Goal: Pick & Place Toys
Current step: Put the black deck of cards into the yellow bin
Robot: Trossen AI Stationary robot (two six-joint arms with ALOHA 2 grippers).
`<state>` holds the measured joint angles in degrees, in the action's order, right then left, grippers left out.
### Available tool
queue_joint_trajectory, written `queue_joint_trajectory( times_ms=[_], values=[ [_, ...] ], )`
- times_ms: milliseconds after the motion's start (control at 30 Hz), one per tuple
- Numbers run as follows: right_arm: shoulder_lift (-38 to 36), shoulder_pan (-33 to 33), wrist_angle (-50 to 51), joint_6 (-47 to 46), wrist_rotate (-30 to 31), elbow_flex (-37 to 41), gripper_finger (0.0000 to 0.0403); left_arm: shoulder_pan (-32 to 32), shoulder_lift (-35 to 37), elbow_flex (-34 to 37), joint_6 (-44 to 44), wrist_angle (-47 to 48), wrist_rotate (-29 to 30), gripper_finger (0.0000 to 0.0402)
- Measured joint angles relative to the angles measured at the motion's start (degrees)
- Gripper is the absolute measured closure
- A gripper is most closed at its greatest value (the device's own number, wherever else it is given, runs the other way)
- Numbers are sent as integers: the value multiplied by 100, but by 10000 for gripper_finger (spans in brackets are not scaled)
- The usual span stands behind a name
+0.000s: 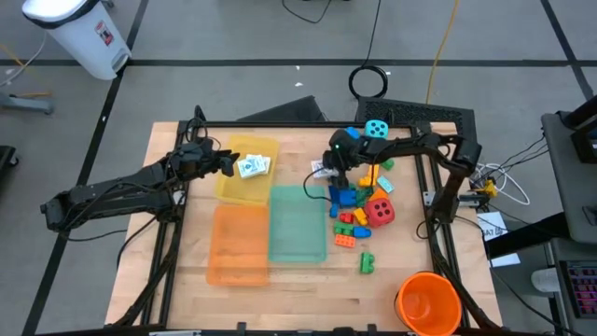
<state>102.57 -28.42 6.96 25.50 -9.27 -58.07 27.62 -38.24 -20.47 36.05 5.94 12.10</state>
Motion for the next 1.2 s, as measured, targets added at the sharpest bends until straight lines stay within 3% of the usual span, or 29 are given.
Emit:
queue_joint_trajectory(
  times_ms=[300, 567, 733, 800, 933, 1100, 1200],
  values=[
    [166, -154, -96, -36, 276, 114, 46, 0, 0, 0, 2, -1, 0, 188],
    [-385, 178, 274, -375, 676, 158, 46, 0, 0, 0, -17, -1, 2, 188],
    [-663, 456, -145, -233, 2049, 152, 46, 0, 0, 0, 5, 0, 3, 188],
    [-695, 504, -294, -201, 2292, 135, 46, -1, 0, 0, 7, 1, -1, 188],
    [-731, 521, -93, -272, 2178, 144, 46, -2, 0, 0, 11, 1, -4, 188],
    [-634, 252, 146, -360, 1078, 142, 46, -2, -18, 0, 24, 0, -11, 188],
    [-525, 46, 137, -237, 895, 143, 46, -2, -80, 0, 29, -9, -7, 188]
  ],
)
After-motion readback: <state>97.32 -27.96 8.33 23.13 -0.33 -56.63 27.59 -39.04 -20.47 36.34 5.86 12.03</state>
